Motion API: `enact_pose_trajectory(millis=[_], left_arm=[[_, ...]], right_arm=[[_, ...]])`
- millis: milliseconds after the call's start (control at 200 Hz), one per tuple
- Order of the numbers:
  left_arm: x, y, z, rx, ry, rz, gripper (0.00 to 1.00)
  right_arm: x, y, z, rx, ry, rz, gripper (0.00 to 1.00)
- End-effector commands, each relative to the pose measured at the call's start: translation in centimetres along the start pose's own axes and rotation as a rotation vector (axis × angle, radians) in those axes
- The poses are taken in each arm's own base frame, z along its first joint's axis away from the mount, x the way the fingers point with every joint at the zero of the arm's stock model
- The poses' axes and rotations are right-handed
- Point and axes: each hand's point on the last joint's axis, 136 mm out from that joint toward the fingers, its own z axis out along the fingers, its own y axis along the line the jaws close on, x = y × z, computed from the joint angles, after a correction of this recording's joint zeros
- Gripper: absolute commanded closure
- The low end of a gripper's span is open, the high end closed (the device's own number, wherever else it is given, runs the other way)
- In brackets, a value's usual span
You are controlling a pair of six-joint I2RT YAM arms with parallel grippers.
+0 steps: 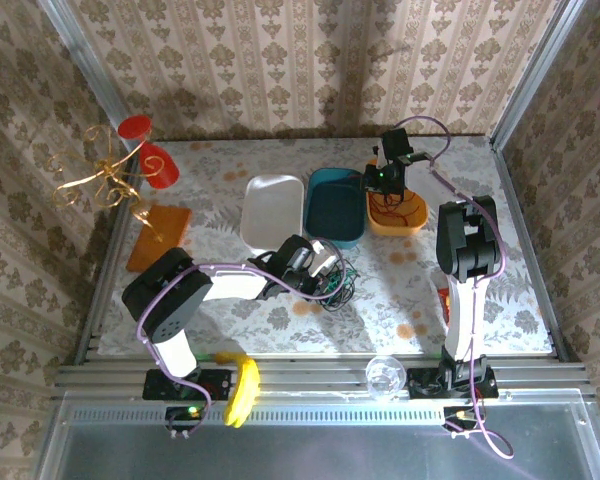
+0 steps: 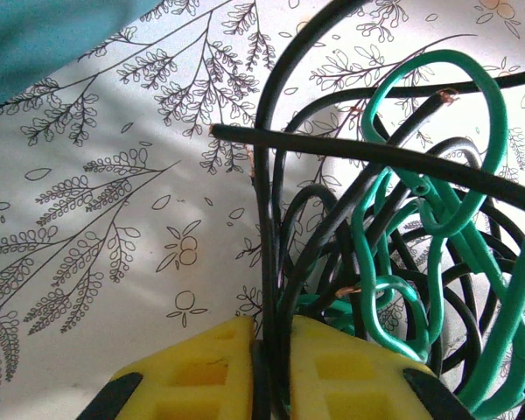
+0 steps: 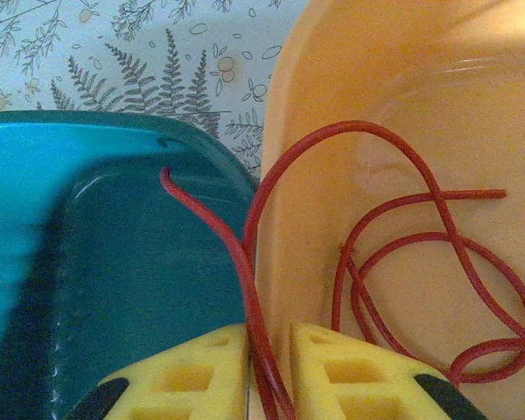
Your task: Untangle the cables
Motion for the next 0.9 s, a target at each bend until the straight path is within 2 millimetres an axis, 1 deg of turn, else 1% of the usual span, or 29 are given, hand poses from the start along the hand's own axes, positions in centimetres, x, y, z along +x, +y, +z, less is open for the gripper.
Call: enact_pose_trajectory(millis=[0,120,405,485,695,895], left_arm=[[3.0,0.0,0.6,-0.001,0.112,0.003,0.86],[3.0,0.1,0.6,-0.003,0.112,0.000,0.86],[3.0,0.1,0.6,-0.005,0.114,0.000,0.85],[3.0,0.0,0.6,-0.004,0.113,-0.001,0.85],[3.0,0.0,0.6,-0.002,0.116,0.001,0.85],[3.0,-0.1,0.7,0.000,0.117,0.003,0.85]], right_arm=[[-1.3,0.6,-1.1,-0.019,-0.022,0.009,0.78],[-1.2,0.7,-1.1,-0.025,-0.020,0.009,0.78],[-1.0,0.3,-0.9,-0.013,-0.021,0.016,0.94],[-1.2,0.5,-1.5,-0.020,-0.038,0.014,0.96],[-1.9,1.1,-3.7,-0.043,-0.089,0.011,0.97],[-1.5,0.5,-4.7,-0.064,-0.107,0.059,0.98]])
